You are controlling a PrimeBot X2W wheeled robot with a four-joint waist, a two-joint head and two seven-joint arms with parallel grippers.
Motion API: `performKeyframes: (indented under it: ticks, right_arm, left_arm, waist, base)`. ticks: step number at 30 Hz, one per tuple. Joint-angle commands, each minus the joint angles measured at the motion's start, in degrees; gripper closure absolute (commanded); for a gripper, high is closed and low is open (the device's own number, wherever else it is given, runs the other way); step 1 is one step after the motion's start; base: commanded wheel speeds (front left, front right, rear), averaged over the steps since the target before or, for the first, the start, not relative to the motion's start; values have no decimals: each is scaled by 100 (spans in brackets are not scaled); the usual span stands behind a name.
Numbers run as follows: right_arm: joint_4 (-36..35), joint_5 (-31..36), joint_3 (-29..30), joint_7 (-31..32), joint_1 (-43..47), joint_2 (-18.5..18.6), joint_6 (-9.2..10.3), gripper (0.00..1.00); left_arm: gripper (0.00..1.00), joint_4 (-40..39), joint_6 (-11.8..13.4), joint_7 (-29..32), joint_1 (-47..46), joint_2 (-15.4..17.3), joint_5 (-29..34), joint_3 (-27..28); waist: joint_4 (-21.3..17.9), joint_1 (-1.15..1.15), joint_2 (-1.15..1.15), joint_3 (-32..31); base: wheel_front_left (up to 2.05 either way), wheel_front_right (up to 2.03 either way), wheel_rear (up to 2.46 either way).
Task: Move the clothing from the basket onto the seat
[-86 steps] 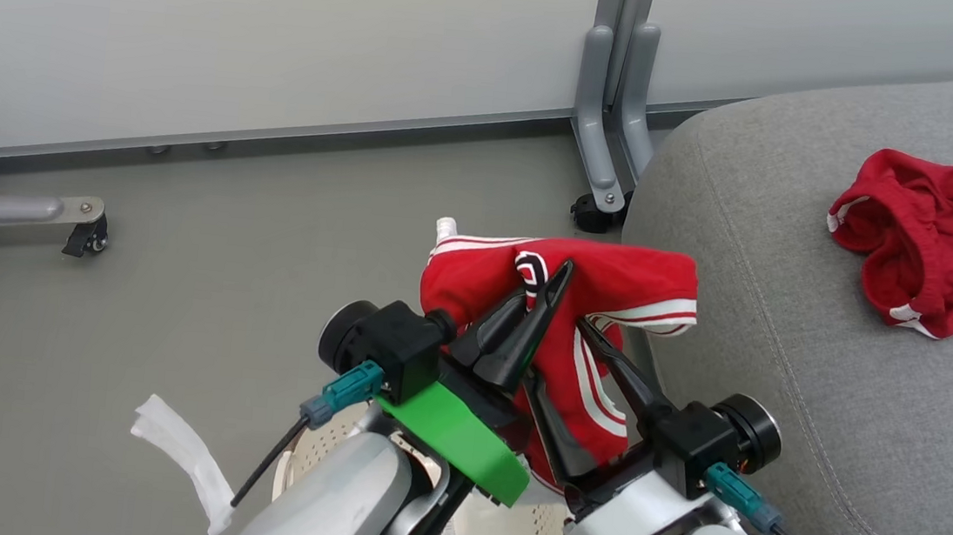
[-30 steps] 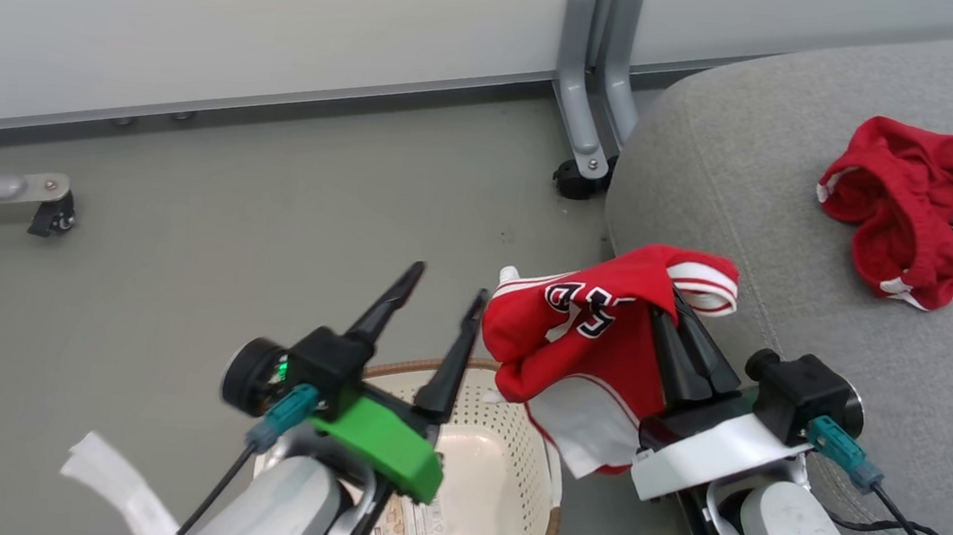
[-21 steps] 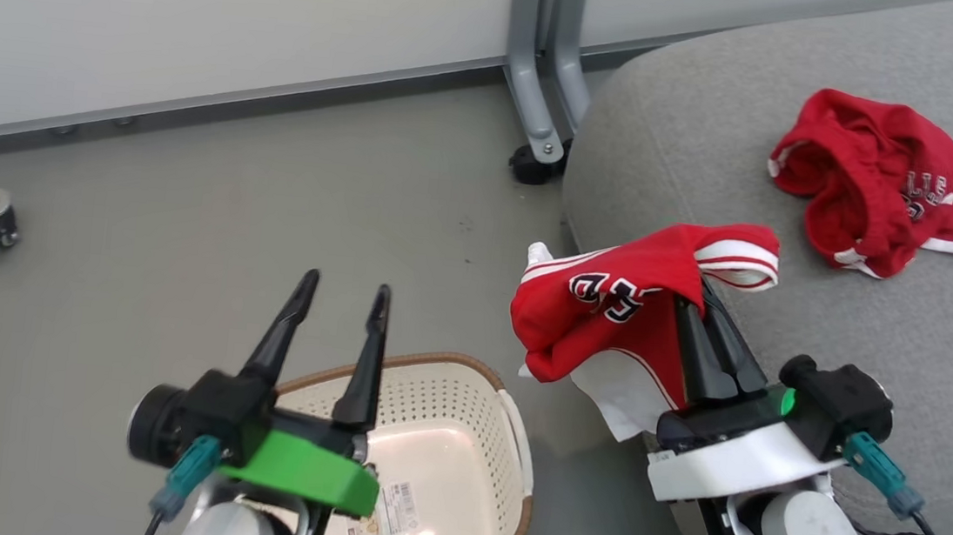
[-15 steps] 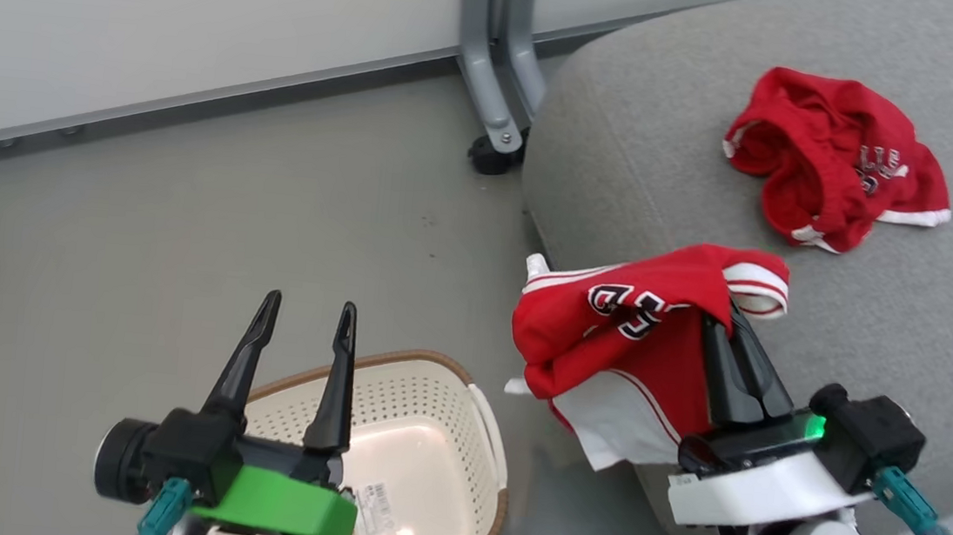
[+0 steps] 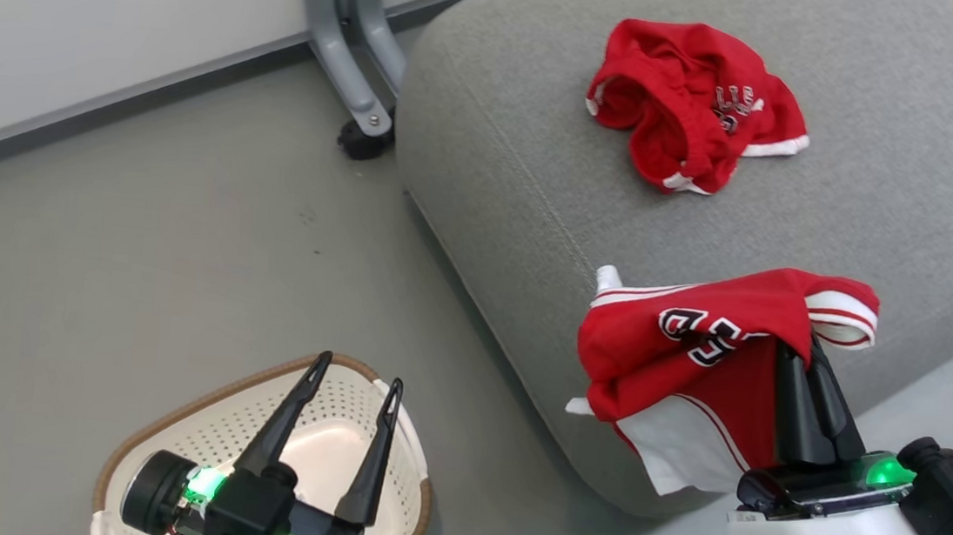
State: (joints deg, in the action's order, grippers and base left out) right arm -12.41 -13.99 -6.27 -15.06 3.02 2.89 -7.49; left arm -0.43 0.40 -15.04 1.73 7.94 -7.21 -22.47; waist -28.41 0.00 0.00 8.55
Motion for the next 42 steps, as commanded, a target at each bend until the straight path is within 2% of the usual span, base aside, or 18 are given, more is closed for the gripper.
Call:
performKeyframes:
  ticks: [1,5,9,14,18,21,29,36,42]
  right_arm:
    - [-47,-65,45,-16,32,-1,0,100]
    - [53,-160,198,-16,-198,1,0,100]
    - [104,-496,567,-17,-780,0,0,100]
    - [143,-947,1154,-16,-1991,-5,0,100]
    - [447,-894,1454,-16,-3078,12,0,100]
    - [787,-1014,1737,-16,-3940,140,0,100]
    - [1799,-1092,2398,-15,-5669,949,0,100]
    - [3198,-773,2736,-17,-5962,1401,0,100]
    - [4069,-718,2844,-16,-5612,1387,0,100]
  left_arm:
    - [0,31,-56,-18,-16,53,55,-20]
    - [0,84,-188,-19,-141,163,269,-139]
    - [0,57,-165,-19,-324,282,559,-251]
    - [0,-72,-163,-11,-626,501,909,-324]
    - [0,-304,-254,120,-889,670,1083,-391]
    - [0,-515,-320,229,-1095,756,1206,-436]
    - [0,-840,-437,460,-1418,836,1335,-585]
    - [0,-919,-441,483,-1542,874,1335,-623]
    - [0,-866,-368,438,-1616,875,1286,-586]
  waist:
    - [-322,0,0,290]
    - [-377,0,0,606]
    - [-330,0,0,1033]
    - [-227,0,0,1720]
    - [-114,0,0,2284]
    - [-13,0,0,2652]
    - [321,0,0,3322]
    - [537,0,0,3658]
    - [619,0,0,3757]
  base:
    - [0,0,0]
    - [0,0,0]
    - [0,0,0]
    - [0,0,0]
    - [0,0,0]
    - [0,0,0]
    - [0,0,0]
    - [0,0,0]
    - [0,0,0]
